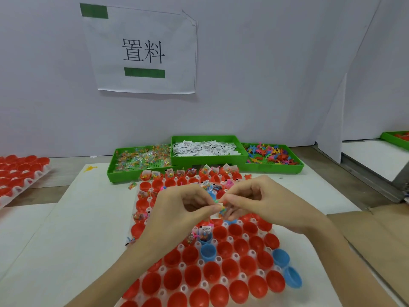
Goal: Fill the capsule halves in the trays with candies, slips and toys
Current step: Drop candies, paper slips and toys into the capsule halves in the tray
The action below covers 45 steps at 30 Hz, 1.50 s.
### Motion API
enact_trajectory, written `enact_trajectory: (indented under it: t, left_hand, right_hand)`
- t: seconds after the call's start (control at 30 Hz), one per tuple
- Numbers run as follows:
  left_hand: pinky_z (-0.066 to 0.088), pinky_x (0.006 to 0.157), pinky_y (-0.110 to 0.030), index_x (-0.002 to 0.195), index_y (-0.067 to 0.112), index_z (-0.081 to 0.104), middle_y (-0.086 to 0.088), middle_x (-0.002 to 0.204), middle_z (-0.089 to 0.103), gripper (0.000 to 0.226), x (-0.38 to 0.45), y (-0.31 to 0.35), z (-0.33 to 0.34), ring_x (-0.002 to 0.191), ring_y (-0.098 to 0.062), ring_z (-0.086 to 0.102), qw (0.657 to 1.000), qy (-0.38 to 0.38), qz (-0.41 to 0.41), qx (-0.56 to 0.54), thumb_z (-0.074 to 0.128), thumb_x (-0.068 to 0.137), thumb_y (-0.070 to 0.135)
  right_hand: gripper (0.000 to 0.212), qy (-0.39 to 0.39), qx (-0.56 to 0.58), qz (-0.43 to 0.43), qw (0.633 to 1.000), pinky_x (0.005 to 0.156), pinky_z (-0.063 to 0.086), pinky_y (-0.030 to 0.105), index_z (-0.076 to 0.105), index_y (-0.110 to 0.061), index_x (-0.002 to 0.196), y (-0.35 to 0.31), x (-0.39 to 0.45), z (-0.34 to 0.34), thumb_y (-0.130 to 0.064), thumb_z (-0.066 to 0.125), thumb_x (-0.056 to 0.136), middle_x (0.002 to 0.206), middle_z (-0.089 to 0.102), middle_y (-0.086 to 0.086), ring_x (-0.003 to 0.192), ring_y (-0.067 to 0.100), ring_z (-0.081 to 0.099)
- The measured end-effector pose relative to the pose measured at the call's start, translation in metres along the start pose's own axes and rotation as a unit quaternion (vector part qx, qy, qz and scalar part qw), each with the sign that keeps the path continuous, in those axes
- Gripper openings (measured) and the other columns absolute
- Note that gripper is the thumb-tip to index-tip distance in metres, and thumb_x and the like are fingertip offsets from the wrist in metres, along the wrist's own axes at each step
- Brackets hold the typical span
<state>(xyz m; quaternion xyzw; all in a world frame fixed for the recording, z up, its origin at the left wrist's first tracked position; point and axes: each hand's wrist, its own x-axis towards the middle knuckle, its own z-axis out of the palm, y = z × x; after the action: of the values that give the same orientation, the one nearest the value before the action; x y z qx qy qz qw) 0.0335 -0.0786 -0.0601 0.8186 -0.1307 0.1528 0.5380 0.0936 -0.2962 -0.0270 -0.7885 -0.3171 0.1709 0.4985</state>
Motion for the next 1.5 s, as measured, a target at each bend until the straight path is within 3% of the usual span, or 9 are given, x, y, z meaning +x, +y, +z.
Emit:
enact_trajectory:
  t: [0.2,0.37,0.53,0.67,0.73,0.9,1.13,1.3,1.5]
  left_hand:
    - [0.048,0.065,-0.01,0.076,0.022,0.081,0.014,0.07,0.074,0.013,0.007,-0.003,0.012,0.07,0.0,0.069,0.995,-0.045,0.014,0.087,0.089,0.077,0.033]
    - [0.04,0.079,-0.017,0.075,0.03,0.081,0.016,0.077,0.072,0.019,0.01,-0.01,0.011,0.092,-0.004,0.05,0.982,-0.072,-0.006,0.174,0.087,0.072,0.048]
    - [0.029,0.081,-0.002,0.078,0.03,0.084,0.017,0.072,0.073,0.016,0.013,-0.008,0.007,0.085,0.003,0.053,0.977,-0.097,0.009,0.189,0.087,0.074,0.045]
    - [0.05,0.08,-0.011,0.085,0.023,0.085,0.014,0.074,0.077,0.012,0.016,-0.003,0.002,0.074,-0.001,0.07,0.972,-0.148,0.012,0.18,0.088,0.078,0.032]
    - [0.051,0.082,-0.014,0.086,0.023,0.085,0.014,0.076,0.077,0.01,0.017,-0.002,0.002,0.077,0.001,0.07,0.969,-0.158,0.01,0.19,0.088,0.079,0.031]
    - [0.021,0.093,-0.001,0.083,0.024,0.079,0.015,0.078,0.074,0.008,0.013,-0.001,0.008,0.087,0.011,0.054,0.96,-0.162,0.019,0.226,0.084,0.081,0.03]
    - [0.04,0.075,-0.004,0.085,0.023,0.085,0.019,0.075,0.073,0.005,0.016,-0.001,0.004,0.078,0.006,0.065,0.962,-0.174,-0.006,0.208,0.087,0.081,0.021]
    - [0.045,0.073,-0.004,0.093,0.021,0.085,0.012,0.086,0.078,0.007,0.019,0.0,-0.001,0.08,0.006,0.067,0.958,-0.208,0.002,0.199,0.08,0.089,0.018]
    - [0.051,0.076,-0.007,0.09,0.018,0.085,0.01,0.084,0.079,0.005,0.017,-0.001,0.004,0.08,0.001,0.071,0.961,-0.179,0.021,0.209,0.083,0.086,0.017]
  right_hand:
    - [0.015,-0.043,-0.026,0.053,0.997,0.082,0.059,0.023,0.079,-0.018,0.099,0.007,-0.002,-0.005,-0.015,0.083,0.085,0.093,0.079,0.003,0.089,0.019,0.077]
    - [0.019,-0.022,-0.059,0.081,0.995,0.082,0.062,0.028,0.077,-0.016,0.1,0.017,0.003,0.006,-0.01,0.083,0.083,0.087,0.079,0.004,0.083,0.017,0.078]
    - [0.016,-0.004,-0.107,0.08,0.991,0.079,0.062,0.025,0.079,-0.02,0.096,0.017,0.005,0.011,-0.017,0.086,0.081,0.083,0.078,-0.001,0.08,0.013,0.076]
    - [0.011,0.022,-0.148,0.069,0.986,0.071,0.059,0.019,0.078,-0.022,0.089,0.019,0.005,0.016,-0.016,0.083,0.082,0.079,0.077,-0.007,0.074,0.006,0.074]
    - [0.01,0.033,-0.166,0.065,0.983,0.069,0.058,0.018,0.077,-0.024,0.087,0.019,0.006,0.019,-0.017,0.082,0.082,0.077,0.075,-0.01,0.072,0.003,0.072]
    - [0.015,0.044,-0.193,0.059,0.978,0.066,0.057,0.018,0.071,-0.021,0.081,0.018,0.006,0.024,-0.015,0.085,0.076,0.075,0.074,-0.005,0.068,0.004,0.071]
    - [0.013,0.017,-0.203,0.059,0.977,0.068,0.056,0.017,0.075,-0.02,0.085,0.015,0.004,0.023,-0.018,0.087,0.08,0.079,0.074,-0.004,0.072,0.003,0.07]
    - [0.007,-0.007,-0.192,0.054,0.98,0.079,0.059,0.022,0.081,-0.025,0.091,0.011,0.002,0.013,-0.023,0.082,0.085,0.085,0.077,-0.008,0.082,0.007,0.071]
    - [0.008,-0.001,-0.22,0.043,0.975,0.074,0.057,0.019,0.078,-0.026,0.087,0.012,0.004,0.018,-0.017,0.077,0.087,0.083,0.075,-0.009,0.078,0.004,0.069]
